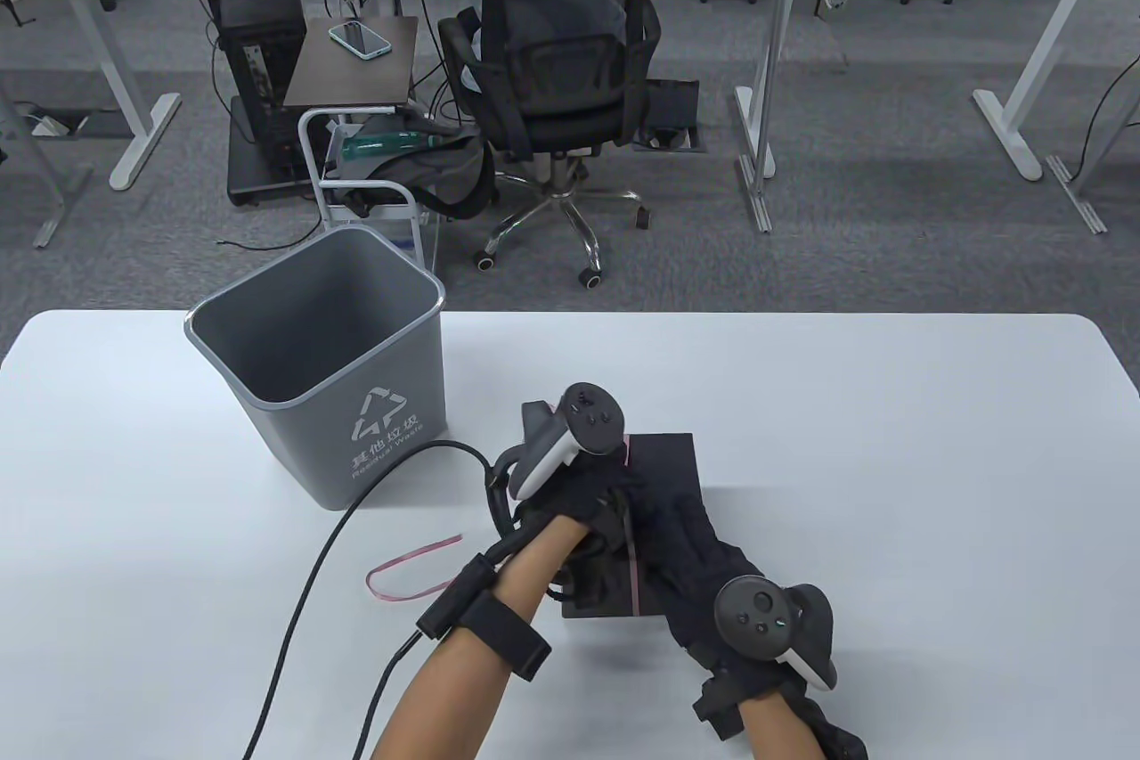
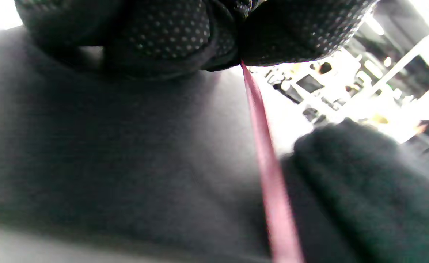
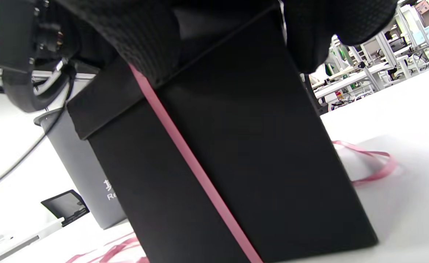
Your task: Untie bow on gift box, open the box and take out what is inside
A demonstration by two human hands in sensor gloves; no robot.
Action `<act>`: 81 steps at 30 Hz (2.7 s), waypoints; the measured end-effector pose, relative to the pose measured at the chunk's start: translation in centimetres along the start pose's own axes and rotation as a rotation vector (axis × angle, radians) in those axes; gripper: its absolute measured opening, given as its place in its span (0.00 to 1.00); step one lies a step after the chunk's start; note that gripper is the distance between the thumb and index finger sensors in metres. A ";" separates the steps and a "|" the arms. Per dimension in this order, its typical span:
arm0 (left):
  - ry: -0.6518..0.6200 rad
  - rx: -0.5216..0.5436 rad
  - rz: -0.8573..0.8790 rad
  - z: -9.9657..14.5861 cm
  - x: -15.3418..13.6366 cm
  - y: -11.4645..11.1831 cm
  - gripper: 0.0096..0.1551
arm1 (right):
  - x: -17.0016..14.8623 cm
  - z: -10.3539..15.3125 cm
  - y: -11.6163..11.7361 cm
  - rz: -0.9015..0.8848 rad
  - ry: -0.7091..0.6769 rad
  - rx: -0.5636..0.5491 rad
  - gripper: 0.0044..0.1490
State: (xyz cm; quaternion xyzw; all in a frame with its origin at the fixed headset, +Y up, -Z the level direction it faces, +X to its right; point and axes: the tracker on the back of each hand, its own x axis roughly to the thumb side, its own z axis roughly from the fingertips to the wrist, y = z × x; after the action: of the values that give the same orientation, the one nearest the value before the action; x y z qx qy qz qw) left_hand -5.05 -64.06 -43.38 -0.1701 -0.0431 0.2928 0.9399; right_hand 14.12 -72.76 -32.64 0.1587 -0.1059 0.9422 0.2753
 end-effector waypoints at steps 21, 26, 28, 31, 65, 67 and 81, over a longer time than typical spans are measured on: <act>-0.285 -0.148 0.616 6.4 -3.5 6.7 0.26 | -0.2 0.2 0.1 -0.019 0.012 0.027 0.44; -0.225 0.011 0.560 8.3 -6.2 7.5 0.25 | -0.2 0.3 0.1 -0.027 0.019 0.030 0.45; -0.169 0.088 0.410 9.1 -7.2 7.6 0.25 | -0.2 0.2 0.1 -0.026 0.020 0.030 0.45; -0.127 0.234 0.215 10.3 -8.5 7.7 0.25 | -0.2 0.2 0.2 -0.024 0.018 0.023 0.45; 0.147 -0.343 -0.467 1.2 -16.2 -6.7 0.84 | -0.2 0.2 0.3 -0.037 0.020 0.031 0.45; 0.128 -0.244 -0.483 1.3 -15.5 -6.3 0.81 | -0.2 0.1 0.3 -0.036 0.021 0.034 0.45; -0.050 0.135 -0.536 2.1 -13.2 -5.4 0.24 | -0.2 0.1 0.3 -0.034 0.021 0.034 0.45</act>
State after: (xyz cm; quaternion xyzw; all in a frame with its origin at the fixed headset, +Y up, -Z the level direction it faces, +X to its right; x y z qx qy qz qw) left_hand -13.44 -75.06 -39.30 -0.0823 -0.0903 0.0399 0.9917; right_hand 14.16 -73.16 -32.63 0.1553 -0.0844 0.9407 0.2897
